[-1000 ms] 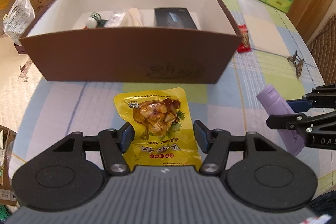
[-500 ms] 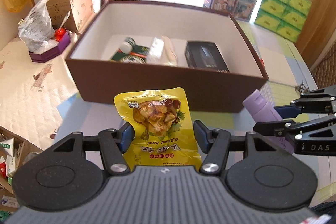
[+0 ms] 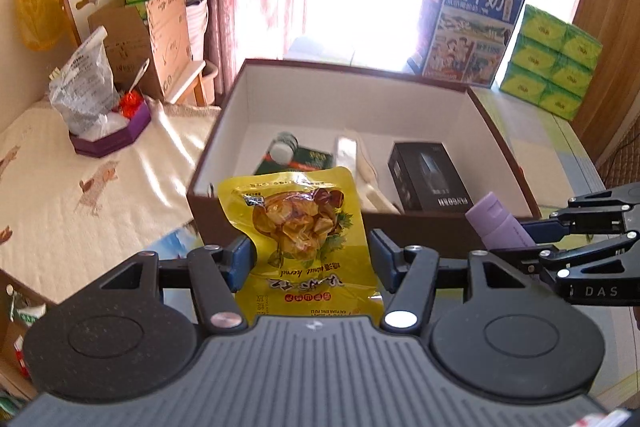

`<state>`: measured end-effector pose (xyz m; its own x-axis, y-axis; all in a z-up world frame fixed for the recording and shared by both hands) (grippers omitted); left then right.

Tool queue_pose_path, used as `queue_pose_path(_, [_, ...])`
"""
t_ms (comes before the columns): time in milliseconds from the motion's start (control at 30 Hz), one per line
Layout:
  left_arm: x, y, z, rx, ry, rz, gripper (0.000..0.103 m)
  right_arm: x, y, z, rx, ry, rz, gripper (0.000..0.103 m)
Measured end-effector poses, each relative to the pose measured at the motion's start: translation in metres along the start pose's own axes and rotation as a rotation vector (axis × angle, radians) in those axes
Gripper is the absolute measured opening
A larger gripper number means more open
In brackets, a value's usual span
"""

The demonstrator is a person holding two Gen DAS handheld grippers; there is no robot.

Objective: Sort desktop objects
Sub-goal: 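Carry the yellow bag and purple tube with both tools over the brown box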

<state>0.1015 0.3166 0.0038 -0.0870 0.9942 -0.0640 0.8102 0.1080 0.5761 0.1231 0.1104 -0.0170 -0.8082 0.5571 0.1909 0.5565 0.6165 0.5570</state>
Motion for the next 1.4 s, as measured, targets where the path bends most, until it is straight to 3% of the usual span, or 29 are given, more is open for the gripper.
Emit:
queue_pose_path(433, [0.014, 0.071, 0.020, -0.067, -0.014, 0.068, 0.056, -0.040, 0.060, 0.001, -0.088, -0.058, 0.131, 0.027])
queue_pose_path(867, [0.018, 0.125, 0.107, 0.049, -0.034, 0.142, 0.056, -0.066, 0.109, 0.074, -0.007, -0.110, 0.268, 0.027])
queue_pose_path(1400, [0.017, 0.147, 0.175, 0.150, -0.045, 0.213, 0.056, -0.090, 0.128, 0.125, 0.074, -0.157, 0.336, 0.027])
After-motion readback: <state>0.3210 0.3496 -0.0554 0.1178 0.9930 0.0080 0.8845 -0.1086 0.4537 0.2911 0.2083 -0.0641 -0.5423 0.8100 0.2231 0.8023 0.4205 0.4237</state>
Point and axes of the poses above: each gripper's, at about its wrist camera, not at the fingertips, and z roughly the way its jaws point, x to its left, y to its top, the point moved 1 cm from there along z, roughly the way its jaws point, and after that the axes turned 9 degrees about x, right-handed, at the moved point
